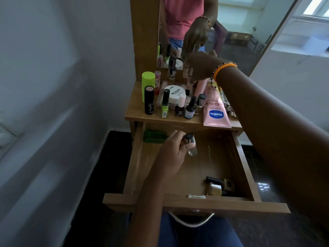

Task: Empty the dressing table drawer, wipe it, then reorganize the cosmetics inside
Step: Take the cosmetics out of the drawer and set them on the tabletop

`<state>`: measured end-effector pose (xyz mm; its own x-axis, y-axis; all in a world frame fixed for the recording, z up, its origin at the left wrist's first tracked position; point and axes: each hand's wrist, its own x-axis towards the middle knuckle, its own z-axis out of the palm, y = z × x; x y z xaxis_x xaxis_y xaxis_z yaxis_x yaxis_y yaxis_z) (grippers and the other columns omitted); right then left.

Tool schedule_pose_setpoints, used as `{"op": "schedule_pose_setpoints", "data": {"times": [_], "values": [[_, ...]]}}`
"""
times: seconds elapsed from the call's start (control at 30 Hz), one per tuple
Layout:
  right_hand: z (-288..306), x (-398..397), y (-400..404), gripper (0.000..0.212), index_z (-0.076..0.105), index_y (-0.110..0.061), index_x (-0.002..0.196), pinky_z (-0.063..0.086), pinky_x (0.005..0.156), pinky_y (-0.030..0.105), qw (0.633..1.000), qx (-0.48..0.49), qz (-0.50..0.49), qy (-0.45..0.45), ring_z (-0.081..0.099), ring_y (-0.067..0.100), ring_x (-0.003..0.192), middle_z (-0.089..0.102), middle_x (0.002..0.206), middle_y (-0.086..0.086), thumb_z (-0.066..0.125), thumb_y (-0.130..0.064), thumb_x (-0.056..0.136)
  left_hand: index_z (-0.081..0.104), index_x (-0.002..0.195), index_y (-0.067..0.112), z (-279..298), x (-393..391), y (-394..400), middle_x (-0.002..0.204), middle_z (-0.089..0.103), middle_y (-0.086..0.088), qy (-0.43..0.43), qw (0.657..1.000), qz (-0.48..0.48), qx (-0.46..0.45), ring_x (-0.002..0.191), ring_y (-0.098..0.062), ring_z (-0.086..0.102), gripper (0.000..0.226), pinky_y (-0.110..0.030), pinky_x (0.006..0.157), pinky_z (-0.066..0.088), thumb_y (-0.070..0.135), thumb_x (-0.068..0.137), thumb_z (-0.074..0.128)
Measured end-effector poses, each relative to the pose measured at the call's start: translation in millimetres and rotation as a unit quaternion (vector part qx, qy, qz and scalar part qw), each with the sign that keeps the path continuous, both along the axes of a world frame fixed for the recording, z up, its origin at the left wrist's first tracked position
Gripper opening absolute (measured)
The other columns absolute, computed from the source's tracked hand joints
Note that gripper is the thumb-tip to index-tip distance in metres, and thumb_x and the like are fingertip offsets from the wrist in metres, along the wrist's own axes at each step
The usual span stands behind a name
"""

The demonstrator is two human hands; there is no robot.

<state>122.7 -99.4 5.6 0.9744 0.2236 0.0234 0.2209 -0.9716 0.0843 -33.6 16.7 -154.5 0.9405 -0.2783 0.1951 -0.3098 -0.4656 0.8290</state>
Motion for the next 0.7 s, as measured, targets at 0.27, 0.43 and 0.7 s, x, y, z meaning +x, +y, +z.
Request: {"op": "schedule_pose_setpoints", "data": {"times": [0.27,0.43,0.7], "values": [[10,-87,-8,0.013,0.067,-0.011,0.097,0.042,0.072,0.011,0.981,0.164,0.105,-0.014,0.055,0.002,0.076,0.062,0.091,-0.003,0.062,-0.013,0.085,0.040,0.116,0.017,-1,-1,-3,0.097,0.060,-0.001,0.061,0.991,-0.001,-0.123,0.080,-0.013,0.064,0.019,-0.033,0.071,0.058,0.021,0.098,0.042],[-33,-128,-8,0.019,0.065,-0.024,0.105,0.039,0.069,0.015,0.974,0.154,0.116,0.121,0.050,-0.004,0.074,0.059,0.090,-0.015,0.060,-0.022,0.087,0.043,0.122,0.008,-1,0,-1,0.099,0.054,0.004,0.035,0.991,0.016,-0.131,0.074,-0.002,0.057,0.029,-0.012,0.059,0.050,0.013,0.094,0.050],[-38,-128,-5,0.021,0.064,-0.026,0.103,0.045,0.065,0.009,0.965,0.192,0.141,0.106,0.054,-0.003,0.076,0.057,0.086,-0.014,0.066,-0.019,0.083,0.049,0.113,0.014,10,-5,7,0.102,0.058,-0.001,0.012,0.975,0.092,-0.200,0.082,-0.004,0.059,0.033,-0.014,0.063,0.050,0.021,0.085,0.065]]}}
